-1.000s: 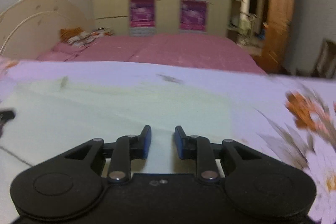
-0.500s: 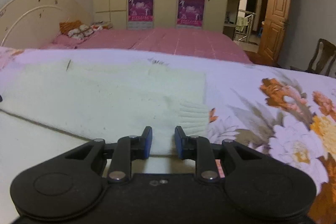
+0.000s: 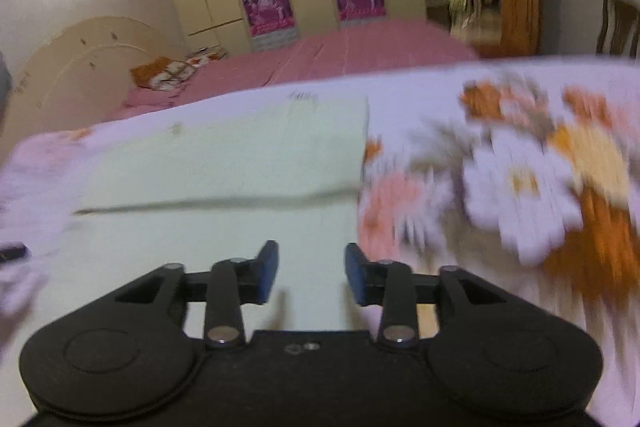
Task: Fold small clothes
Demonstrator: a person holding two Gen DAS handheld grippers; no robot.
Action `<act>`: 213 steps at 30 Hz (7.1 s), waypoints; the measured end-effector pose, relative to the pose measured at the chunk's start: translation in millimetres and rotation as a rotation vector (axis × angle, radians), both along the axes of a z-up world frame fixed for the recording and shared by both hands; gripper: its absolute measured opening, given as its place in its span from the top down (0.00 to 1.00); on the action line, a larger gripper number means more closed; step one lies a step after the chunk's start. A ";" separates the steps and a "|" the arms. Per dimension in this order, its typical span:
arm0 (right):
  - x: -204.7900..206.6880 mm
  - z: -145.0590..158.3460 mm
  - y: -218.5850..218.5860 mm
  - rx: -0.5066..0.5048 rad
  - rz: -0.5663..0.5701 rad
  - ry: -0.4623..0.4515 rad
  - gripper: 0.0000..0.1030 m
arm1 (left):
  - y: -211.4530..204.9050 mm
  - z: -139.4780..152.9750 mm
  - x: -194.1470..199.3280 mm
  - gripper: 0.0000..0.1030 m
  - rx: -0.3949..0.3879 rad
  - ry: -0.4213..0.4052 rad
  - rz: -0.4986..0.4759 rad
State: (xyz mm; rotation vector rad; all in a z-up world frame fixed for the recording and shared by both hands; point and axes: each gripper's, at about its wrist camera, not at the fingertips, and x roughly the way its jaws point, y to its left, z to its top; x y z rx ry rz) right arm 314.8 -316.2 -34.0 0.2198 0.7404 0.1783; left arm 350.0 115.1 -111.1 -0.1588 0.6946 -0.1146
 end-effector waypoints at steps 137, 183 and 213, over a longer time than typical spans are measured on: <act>216.6 -4.7 -31.3 0.253 0.052 -0.117 0.58 | 16.6 -11.4 271.2 0.29 -0.253 -0.173 -0.008; 218.1 -2.8 8.4 0.025 0.030 -0.207 0.96 | -10.0 15.4 221.5 0.98 -0.103 -0.211 -0.067; 249.9 -29.3 42.2 -0.222 0.077 -0.114 0.58 | -62.6 8.0 245.3 0.22 0.102 -0.086 0.018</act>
